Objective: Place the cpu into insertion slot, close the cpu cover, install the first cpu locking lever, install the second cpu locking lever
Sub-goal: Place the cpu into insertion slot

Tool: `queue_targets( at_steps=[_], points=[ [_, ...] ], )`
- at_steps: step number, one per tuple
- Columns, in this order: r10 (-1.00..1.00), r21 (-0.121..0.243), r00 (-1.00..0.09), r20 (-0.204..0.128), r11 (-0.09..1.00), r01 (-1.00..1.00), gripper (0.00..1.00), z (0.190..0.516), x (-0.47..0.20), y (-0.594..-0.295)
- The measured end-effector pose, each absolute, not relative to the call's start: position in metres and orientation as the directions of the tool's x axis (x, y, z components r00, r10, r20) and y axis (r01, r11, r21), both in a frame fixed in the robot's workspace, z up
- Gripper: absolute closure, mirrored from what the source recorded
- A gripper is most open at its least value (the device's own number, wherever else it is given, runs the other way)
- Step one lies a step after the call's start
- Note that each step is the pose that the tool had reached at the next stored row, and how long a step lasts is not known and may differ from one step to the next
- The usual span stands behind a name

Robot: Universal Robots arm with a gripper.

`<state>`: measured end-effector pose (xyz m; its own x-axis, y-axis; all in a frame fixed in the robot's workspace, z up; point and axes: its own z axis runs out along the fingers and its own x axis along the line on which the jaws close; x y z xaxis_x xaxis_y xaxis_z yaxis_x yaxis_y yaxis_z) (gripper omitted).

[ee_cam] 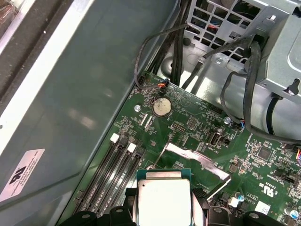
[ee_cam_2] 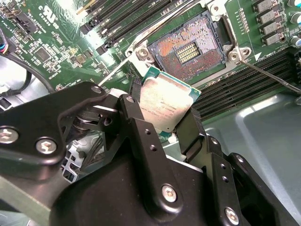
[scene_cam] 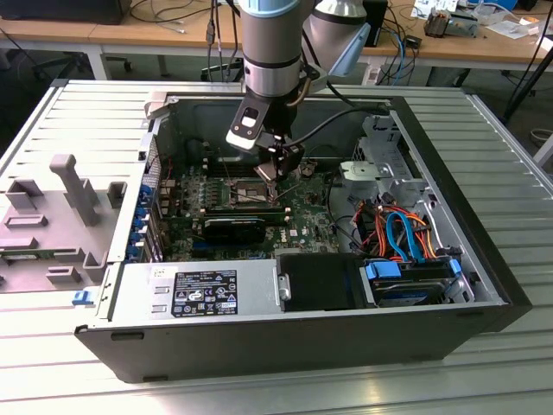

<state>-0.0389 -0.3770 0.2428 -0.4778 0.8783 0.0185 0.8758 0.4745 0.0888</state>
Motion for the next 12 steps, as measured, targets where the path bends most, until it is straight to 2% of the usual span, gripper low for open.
queue_targets(
  at_steps=[12],
  points=[
    [0.885, 0.089, -0.465, 0.018, 0.462, 0.883, 0.46, 0.2419, -0.0389, -0.377]
  ],
)
